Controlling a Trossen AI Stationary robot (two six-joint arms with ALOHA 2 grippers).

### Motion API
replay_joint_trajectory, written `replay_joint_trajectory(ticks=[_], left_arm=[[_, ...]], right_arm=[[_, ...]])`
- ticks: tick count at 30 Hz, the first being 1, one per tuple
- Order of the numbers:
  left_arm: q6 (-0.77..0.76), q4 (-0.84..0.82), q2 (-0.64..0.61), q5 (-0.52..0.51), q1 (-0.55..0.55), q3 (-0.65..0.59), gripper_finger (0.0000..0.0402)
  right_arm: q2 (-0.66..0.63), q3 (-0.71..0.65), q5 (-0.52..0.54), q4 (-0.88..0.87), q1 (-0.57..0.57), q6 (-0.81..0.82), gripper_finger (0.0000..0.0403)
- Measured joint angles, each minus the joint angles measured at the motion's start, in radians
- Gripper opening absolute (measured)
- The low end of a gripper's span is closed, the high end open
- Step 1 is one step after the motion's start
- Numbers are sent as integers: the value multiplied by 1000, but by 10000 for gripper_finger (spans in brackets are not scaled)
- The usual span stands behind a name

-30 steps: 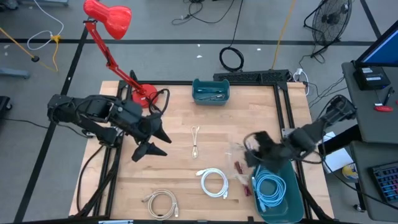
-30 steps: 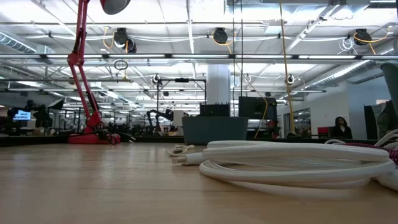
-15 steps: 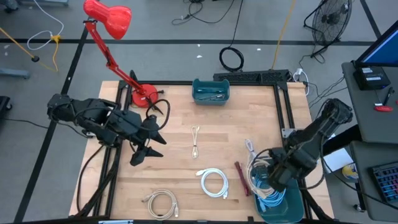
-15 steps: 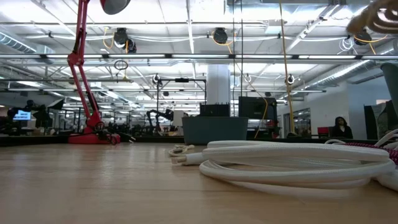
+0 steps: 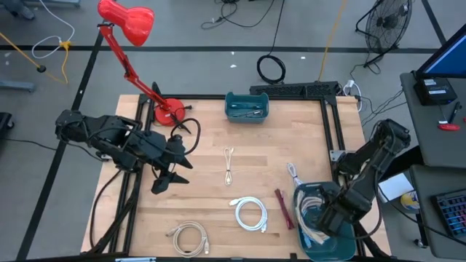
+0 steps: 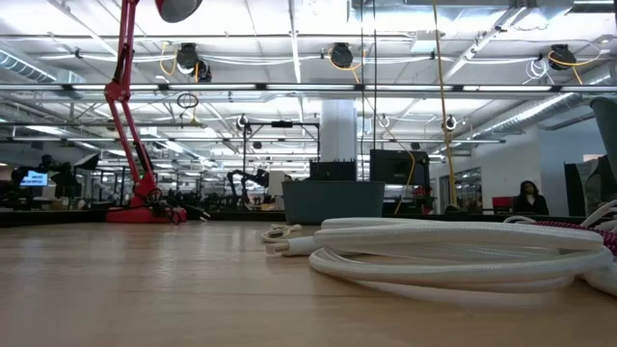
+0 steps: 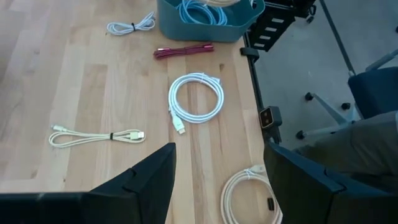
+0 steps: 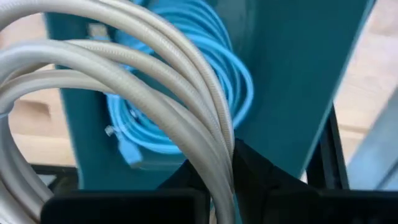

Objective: Pick & Place USB Port
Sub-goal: Put the top light brown HDMI cable into the bottom blue bin

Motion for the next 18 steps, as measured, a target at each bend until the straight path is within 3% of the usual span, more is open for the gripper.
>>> replay_joint_trajectory(ticks=[10,18], left_arm=[[0,0,0,-19,-5,0,243],[-11,0,0,-19,-5,0,243]], right_arm=[[23,-9,-21,-38,31,2,29],[24,-173,-31,86,31,-2,29]])
